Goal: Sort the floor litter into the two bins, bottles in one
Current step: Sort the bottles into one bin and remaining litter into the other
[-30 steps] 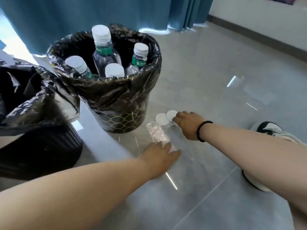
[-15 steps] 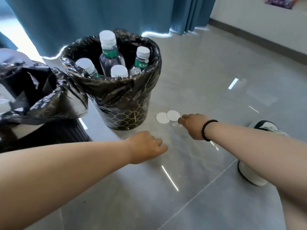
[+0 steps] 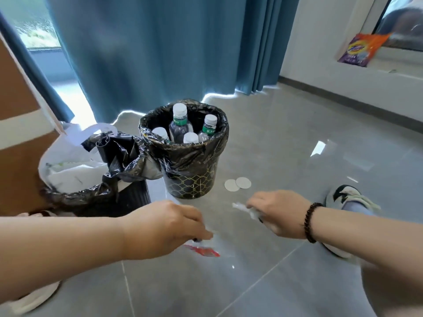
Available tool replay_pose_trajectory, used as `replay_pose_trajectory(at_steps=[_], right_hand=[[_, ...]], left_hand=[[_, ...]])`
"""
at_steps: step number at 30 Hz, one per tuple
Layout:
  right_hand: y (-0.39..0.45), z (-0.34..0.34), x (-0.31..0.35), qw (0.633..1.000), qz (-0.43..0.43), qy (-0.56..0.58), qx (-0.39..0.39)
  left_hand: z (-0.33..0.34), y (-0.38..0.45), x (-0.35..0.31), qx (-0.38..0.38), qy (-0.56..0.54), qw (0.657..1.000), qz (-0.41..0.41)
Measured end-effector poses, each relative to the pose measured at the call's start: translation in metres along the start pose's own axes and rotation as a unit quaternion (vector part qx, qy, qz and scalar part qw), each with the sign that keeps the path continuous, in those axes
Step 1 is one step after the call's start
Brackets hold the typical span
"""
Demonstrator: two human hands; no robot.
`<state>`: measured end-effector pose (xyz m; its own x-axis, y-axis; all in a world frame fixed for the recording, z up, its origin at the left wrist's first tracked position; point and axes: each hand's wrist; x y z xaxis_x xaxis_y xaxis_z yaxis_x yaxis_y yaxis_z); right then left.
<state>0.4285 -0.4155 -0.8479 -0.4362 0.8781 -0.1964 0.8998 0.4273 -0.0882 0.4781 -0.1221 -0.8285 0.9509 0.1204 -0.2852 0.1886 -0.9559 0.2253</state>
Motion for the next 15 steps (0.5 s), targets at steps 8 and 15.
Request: replay_pose_trajectory(at_steps=[8,15], right_hand=[[-0.012,-0.027,0.007,0.98,0.002,0.081,-0.181],[0.007,0.016,0.033,0.977,-0.125,-0.096,-0.145]], left_hand=[[-0.07,-0.033,-0.018,-0.276,-0.164,0.905,-0.278],[-0.159,-0.022,0.005,-0.476,-0.16,0.788,-0.356]])
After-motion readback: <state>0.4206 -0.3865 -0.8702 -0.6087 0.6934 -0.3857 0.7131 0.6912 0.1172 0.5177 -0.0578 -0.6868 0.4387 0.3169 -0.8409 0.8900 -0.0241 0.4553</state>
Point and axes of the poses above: each hand's wrist, its own y-axis towards the middle knuckle, its own z-axis out of the palm, x = y × z, and after that the axes turned 5 degrees about -y, right-handed
